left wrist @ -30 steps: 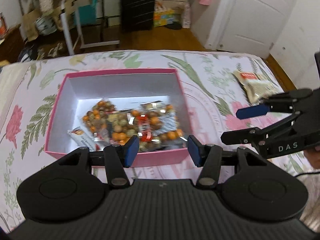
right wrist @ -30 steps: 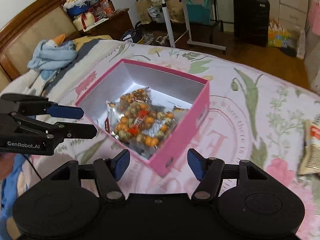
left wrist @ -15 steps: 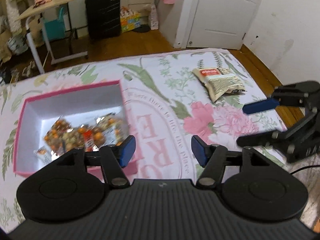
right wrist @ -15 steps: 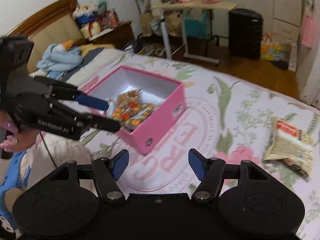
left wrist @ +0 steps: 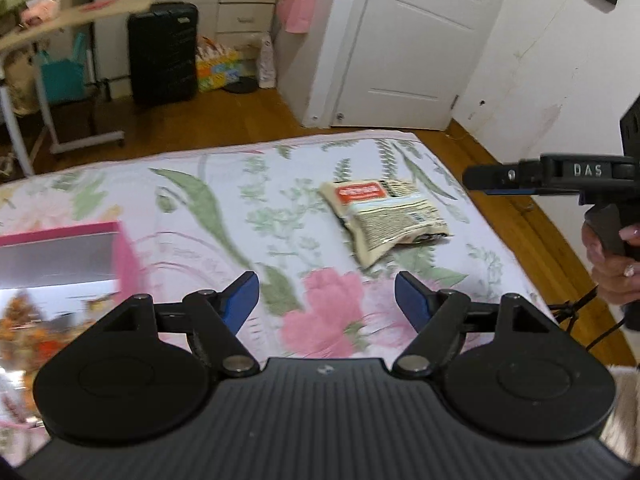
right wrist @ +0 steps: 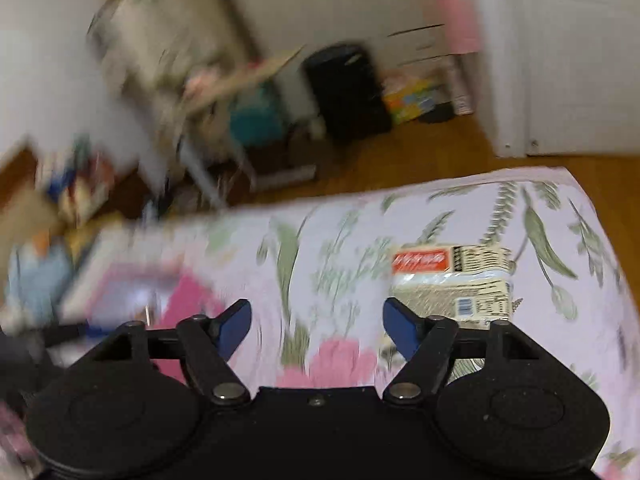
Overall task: Organize snacks
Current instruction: 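Grasp the white noodle bag with the left gripper while the right gripper grasps it too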
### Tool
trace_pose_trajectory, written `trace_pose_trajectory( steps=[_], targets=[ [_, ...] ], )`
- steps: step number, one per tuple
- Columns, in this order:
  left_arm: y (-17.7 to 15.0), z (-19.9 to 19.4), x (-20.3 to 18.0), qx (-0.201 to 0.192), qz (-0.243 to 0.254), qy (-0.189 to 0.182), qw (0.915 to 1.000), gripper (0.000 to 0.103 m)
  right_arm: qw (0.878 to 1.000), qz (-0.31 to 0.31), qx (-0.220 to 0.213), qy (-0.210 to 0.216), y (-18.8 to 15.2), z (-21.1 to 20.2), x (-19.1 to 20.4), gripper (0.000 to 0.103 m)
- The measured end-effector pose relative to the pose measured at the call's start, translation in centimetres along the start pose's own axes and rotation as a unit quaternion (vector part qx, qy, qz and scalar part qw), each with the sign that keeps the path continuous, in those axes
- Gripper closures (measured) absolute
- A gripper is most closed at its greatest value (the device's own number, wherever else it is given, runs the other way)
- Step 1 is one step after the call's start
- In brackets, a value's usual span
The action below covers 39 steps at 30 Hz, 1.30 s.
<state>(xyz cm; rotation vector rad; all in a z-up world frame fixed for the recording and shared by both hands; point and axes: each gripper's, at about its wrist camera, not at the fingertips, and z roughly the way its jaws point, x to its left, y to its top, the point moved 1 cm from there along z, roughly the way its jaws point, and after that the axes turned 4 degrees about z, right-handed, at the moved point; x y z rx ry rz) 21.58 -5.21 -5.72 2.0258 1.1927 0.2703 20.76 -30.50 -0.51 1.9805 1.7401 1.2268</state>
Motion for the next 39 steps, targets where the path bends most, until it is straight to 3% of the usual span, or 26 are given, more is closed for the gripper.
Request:
trace_pose_trajectory(
  steps=[2,8,11,16,23,26,29,32,39],
  targets=[
    [0.4,2.3,-0.8,-0.002,-0.008,-0.008,0.9999,0.029,1.000,0.016,-0.011,-0.003,0.0,0.5,-1.6,0.024],
    [1.8,9.9,-1.9,0.007,-0.056,-0.029,0.9980,0.029,0.997,0.006,-0.036,-0.063,-0.8,3.6,-6.2,0.024],
    [2.2,13.3,-2.4,0.026,-0.061,-0.023,0.9975,0.029,0.995,0.038,-0.066,-0.059,-0.7,5.6,-9.5,0.024],
    [2.7,18.6,-2.9,0.020,-0.088,-0.027,0.9956,0.029,0.985,0.120,-0.094,-0.076,0.2,8.0,-14.7,0.025],
    [2.7,24.8,-1.8,0.013,-0.143,-0.016,0.9895,0.030,0.984,0.149,-0.057,-0.083,-0.5,11.1,-18.2,0.029],
    [2.4,26.3,-1.0,0.033,-0.178,-0.049,0.9824,0.033,0.986,0.146,-0.034,-0.072,-0.7,12.2,-18.2,0.033],
    [2.0,27.1,-0.5,0.048,-0.208,-0.098,0.9720,0.052,0.988,0.141,-0.013,-0.056,-1.1,13.1,-17.9,0.047],
    [2.1,26.8,-0.9,0.047,-0.193,-0.097,0.9753,0.059,0.990,0.135,-0.010,-0.050,-0.8,12.8,-17.4,0.058],
    [2.2,23.9,-1.7,0.070,-0.144,-0.081,0.9838,0.061,0.991,0.115,0.033,-0.062,-0.7,12.6,-15.3,0.061]
  ],
)
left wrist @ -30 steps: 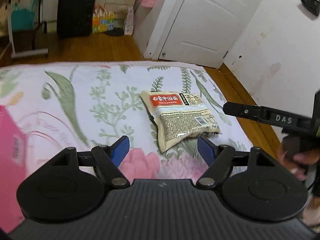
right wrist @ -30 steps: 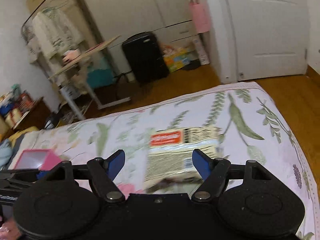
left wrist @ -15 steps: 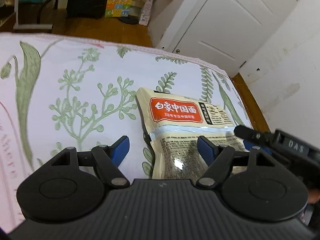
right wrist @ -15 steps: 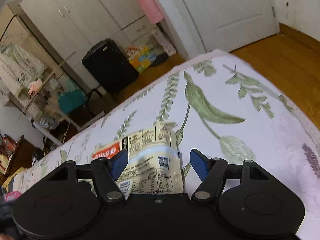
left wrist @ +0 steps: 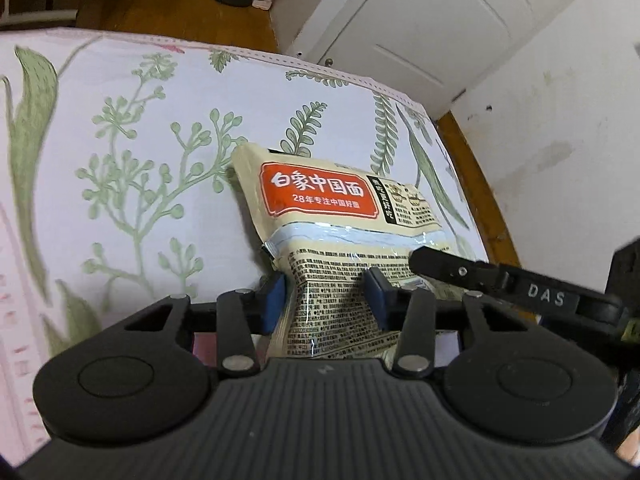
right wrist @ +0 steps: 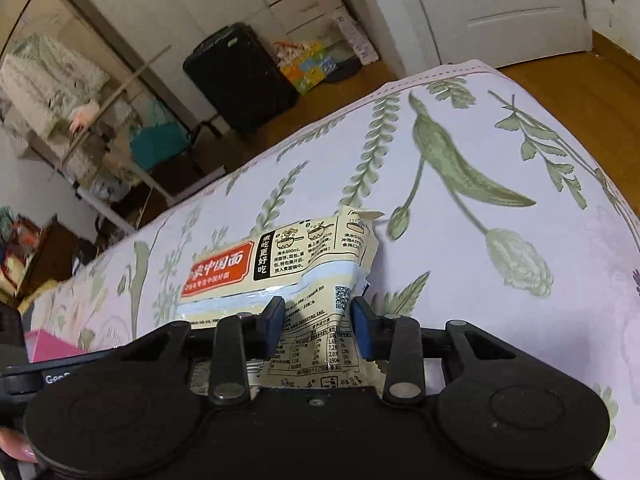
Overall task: Organize snacks
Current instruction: 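Grasp the white noodle bag with the left gripper while the right gripper grasps it too, then carry the noodle bag over the pink box with both grippers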
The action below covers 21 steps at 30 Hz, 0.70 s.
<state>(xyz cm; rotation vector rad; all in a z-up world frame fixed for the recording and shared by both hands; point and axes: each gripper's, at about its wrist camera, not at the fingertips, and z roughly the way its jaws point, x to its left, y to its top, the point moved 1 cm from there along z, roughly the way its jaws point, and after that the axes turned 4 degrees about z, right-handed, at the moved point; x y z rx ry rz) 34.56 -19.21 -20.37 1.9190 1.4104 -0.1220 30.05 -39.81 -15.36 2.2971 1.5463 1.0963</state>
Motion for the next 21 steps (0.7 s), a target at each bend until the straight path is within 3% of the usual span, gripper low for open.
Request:
trace_pose_trajectory(
  steps=[6,12,21],
  targets=[
    [-0.8,-4.1,0.2,0.013,0.004,0.000,0.9999,0.060,0.999,-0.017,0.023,0.014,-1.2,-2.1,2.3,0.061],
    [-2.8,-8.6,-0.4,0.009,0.029,0.025,0.9992,0.060,0.997,-0.041,0.054,0.020,-3.4,-4.2,5.2,0.056],
    [-7.6,-13.9,-0.5,0.022,0.038,0.056,0.9975,0.060,0.991,-0.079,0.101,0.022,-7.4,-6.2,8.9,0.054]
  ],
)
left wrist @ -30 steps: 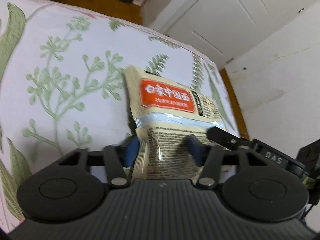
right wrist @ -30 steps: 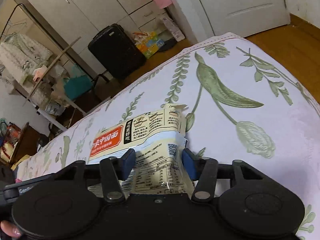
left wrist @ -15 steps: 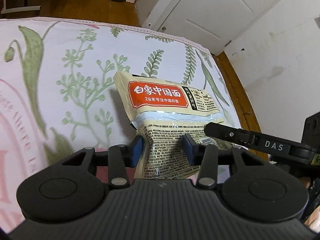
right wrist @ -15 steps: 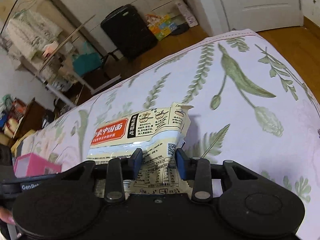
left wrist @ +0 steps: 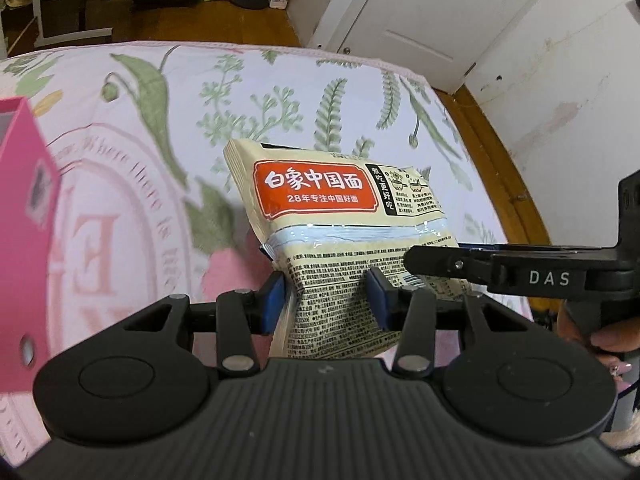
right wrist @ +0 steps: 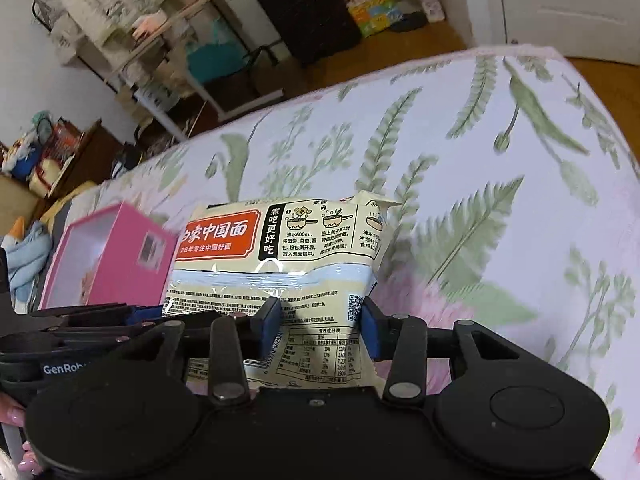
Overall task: Organize snacks
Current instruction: 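Carry the noodle bag over the pink box with both grippers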
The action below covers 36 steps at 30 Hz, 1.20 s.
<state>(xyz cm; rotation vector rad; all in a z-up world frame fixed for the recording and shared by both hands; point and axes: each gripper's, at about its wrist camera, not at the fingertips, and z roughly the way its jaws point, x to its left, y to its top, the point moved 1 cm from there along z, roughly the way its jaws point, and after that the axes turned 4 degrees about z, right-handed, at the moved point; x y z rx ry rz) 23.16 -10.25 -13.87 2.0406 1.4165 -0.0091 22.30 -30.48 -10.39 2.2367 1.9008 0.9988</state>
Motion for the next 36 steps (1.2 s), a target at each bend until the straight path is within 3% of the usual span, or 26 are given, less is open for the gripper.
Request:
trace_pose_trajectory(
  steps=[15,19,27,36],
  targets=[
    [-6.5,-6.4,2.7,0.039,0.025,0.021,0.9987,0.060,0.998,-0.041,0.041,0.026,-6.6,0.4,6.1,0.052],
    [-7.3,-8.9,4.1,0.023,0.021,0.029,0.9991,0.060,0.997,-0.059,0.049,0.032,-7.2,0.5,8.6,0.052],
    [-6.5,-15.9,7.6,-0.020,0.020,0.052,0.9983,0.058,0.993,-0.103,0.024,0.045,-5.7,-1.1,16.2,0.052],
    [-4.5,-22.7,17.6,-0.070,-0.047,0.094,0.9920,0.054,0.987,-0.109,0.038,0.108,-3.2,3.2,25.5,0.052]
  ],
)
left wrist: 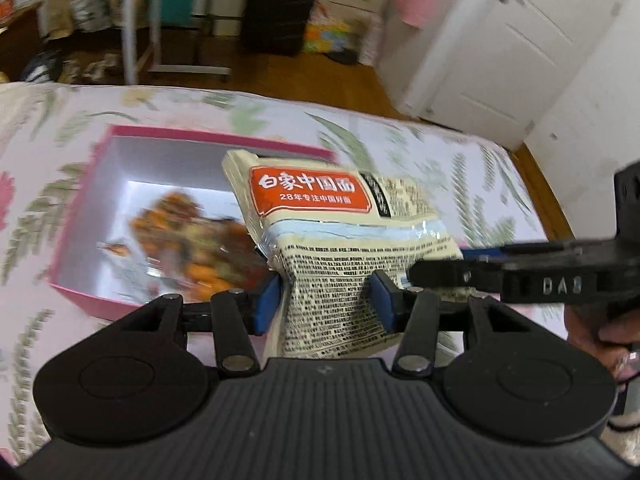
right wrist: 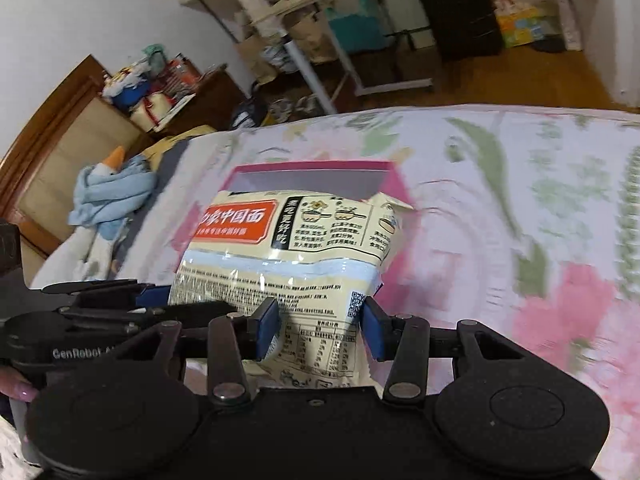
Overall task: Organize snacks
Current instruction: 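Carry the noodle bag over the pink box with both grippers, then open both grippers to drop the noodle bag into the box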
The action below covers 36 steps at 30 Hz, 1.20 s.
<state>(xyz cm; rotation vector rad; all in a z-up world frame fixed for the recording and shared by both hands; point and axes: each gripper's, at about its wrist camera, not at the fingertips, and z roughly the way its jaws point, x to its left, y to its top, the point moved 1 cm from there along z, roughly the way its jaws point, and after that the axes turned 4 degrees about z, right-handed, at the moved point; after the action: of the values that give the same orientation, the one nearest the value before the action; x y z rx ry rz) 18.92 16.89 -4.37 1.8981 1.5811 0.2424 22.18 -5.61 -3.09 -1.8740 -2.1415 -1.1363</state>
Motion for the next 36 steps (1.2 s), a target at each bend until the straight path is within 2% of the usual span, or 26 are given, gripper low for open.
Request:
trace_pose_trajectory(
  steps=[4,8,14,16,18,24,29,36],
  targets=[
    [1.0,0.3,4.0,-0.006,-0.015,0.035,0.9993,0.052,1.000,0.000,0.016,0.017,1.4,4.1,2.5,0.053],
    [1.9,1.5,6.7,-0.017,-0.003,0.078,0.9968,0.047,0.999,0.004,0.022,0.023,2.6,7.9,4.3,0.053],
    [2.6,4.3,9.2,-0.020,-0.001,0.134,0.9908,0.043,0.999,0.020,0.007,0.030,3.8,12.0,4.7,0.052],
    [2.1,4.5,9.2,-0.031,0.010,0.148,0.9884,0.043,1.000,0.004,0.009,0.020,3.4,12.4,4.7,0.051],
    [1.6,4.4,8.7,-0.034,0.022,0.151,0.9876,0.042,1.000,-0.021,0.003,0.013,2.7,11.9,4.9,0.047],
    [-0.5,3.1,6.4,-0.038,0.036,0.147,0.9878,0.042,0.998,-0.065,-0.017,-0.002,0.2,7.7,4.2,0.047],
    [-2.3,1.5,3.7,-0.038,0.044,0.129,0.9900,0.042,0.994,-0.092,-0.053,-0.036,-2.2,3.4,3.2,0.047],
    [-3.5,-1.5,-1.4,-0.045,0.082,0.110,0.9895,0.042,0.987,-0.097,-0.110,-0.063,-4.5,-3.4,2.0,0.046]
  ],
)
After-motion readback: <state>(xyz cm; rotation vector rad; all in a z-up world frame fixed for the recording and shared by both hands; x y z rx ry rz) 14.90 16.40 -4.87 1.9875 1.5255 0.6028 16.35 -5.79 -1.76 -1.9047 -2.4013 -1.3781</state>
